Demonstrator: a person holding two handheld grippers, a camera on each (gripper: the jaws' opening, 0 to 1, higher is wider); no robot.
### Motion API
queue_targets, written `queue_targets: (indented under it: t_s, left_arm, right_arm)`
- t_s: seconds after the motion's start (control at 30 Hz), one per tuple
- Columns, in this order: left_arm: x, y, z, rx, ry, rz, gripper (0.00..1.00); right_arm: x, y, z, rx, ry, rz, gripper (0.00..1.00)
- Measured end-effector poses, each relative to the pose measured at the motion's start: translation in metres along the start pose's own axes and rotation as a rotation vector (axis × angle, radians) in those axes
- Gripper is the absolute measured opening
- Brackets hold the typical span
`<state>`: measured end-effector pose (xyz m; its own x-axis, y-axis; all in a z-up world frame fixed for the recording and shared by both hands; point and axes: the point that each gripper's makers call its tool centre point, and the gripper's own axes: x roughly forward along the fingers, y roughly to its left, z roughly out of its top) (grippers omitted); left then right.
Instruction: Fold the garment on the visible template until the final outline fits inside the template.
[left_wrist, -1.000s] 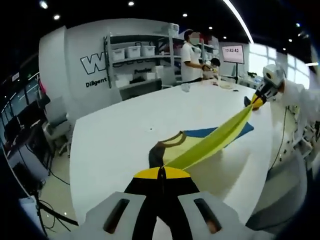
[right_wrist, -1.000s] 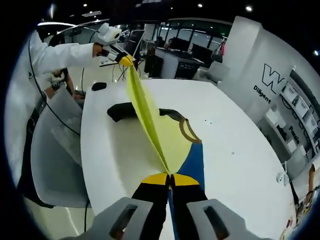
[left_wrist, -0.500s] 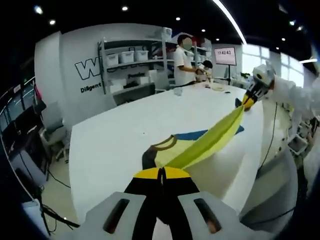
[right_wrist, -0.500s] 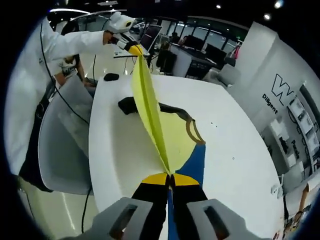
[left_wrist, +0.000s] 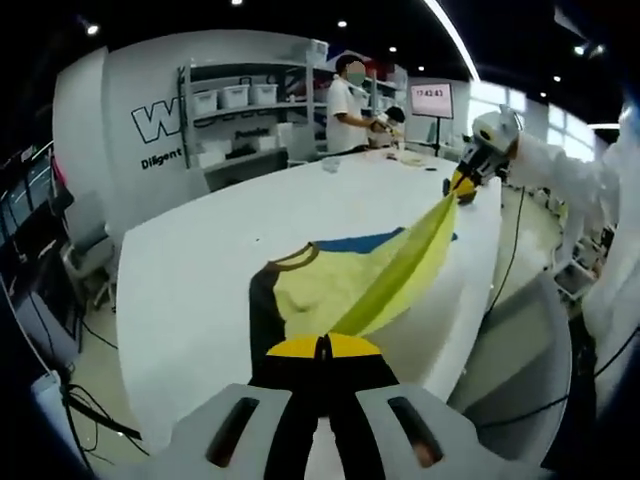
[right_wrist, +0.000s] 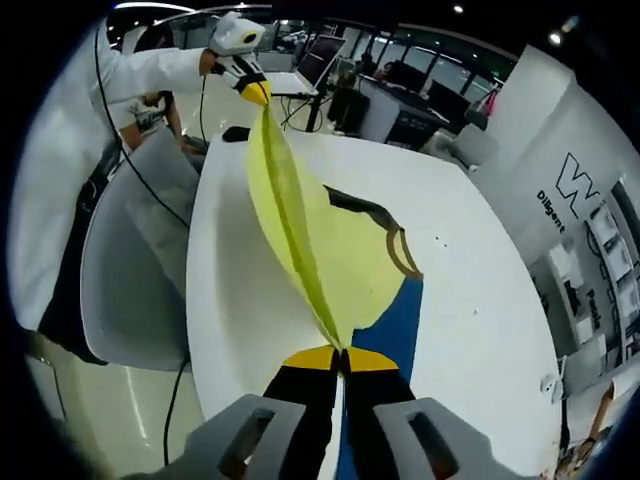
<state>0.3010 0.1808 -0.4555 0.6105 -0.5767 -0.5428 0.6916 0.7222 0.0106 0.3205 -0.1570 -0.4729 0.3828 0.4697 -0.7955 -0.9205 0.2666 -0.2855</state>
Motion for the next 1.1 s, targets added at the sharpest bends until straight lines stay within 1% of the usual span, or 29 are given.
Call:
queue_targets:
  t_s: [0.13,0.2,0.33,0.37,0.4,0.5,0.53,0.63,0.73,0.77,0.87,0.9,0.93,1.07,1.1]
  left_arm:
    - [-0.003,-0.008,-0.001,0.008,0.001,-0.017,0.00]
    - [-0.001,-0.012,-0.010,0.020,0.027,-0.033,0.00]
    - [0.005,-0.014,-0.036,0.022,0.096,-0.049,0.00]
    - [0.006,-0.016,-0.042,0.019,0.108,-0.055,0.00]
    - [0.007,-0.018,-0.046,0.008,0.111,-0.066,0.00]
    - [0.008,-0.018,-0.053,0.004,0.127,-0.068,0.00]
    - [0.008,-0.019,-0.058,0.005,0.140,-0.069,0.00]
    - [0.006,-0.020,-0.065,0.007,0.158,-0.077,0.00]
    - [0.005,-0.024,-0.075,0.022,0.189,-0.090,0.00]
    - [0.005,-0.024,-0.077,0.023,0.193,-0.092,0.00]
    - [0.006,-0.028,-0.089,0.043,0.228,-0.113,0.00]
    - [0.007,-0.029,-0.098,0.060,0.261,-0.118,0.00]
    - [0.010,-0.032,-0.106,0.058,0.276,-0.129,0.00]
    - [0.017,-0.040,-0.119,0.047,0.300,-0.165,0.00]
    - [0.020,-0.043,-0.128,0.048,0.323,-0.177,0.00]
  right_arm:
    - [-0.002,0.001,-0.003,-0.015,0.010,-0.006,0.00]
    - [-0.001,0.006,-0.006,-0.033,0.024,0.014,0.00]
    - [0.003,0.026,-0.010,-0.066,0.048,0.087,0.00]
    - [0.006,0.033,-0.013,-0.070,0.063,0.112,0.00]
    - [0.007,0.035,-0.015,-0.078,0.068,0.119,0.00]
    - [0.010,0.042,-0.019,-0.073,0.081,0.140,0.00]
    - [0.012,0.049,-0.020,-0.076,0.083,0.160,0.00]
    - [0.016,0.062,-0.024,-0.077,0.095,0.205,0.00]
    - [0.020,0.080,-0.029,-0.085,0.120,0.268,0.00]
    - [0.021,0.081,-0.030,-0.088,0.122,0.273,0.00]
    - [0.028,0.092,-0.035,-0.101,0.146,0.300,0.00]
    - [0.032,0.098,-0.038,-0.110,0.159,0.321,0.00]
    - [0.037,0.107,-0.043,-0.127,0.183,0.349,0.00]
    - [0.049,0.120,-0.059,-0.138,0.244,0.390,0.00]
    - [0.052,0.122,-0.063,-0.142,0.255,0.398,0.00]
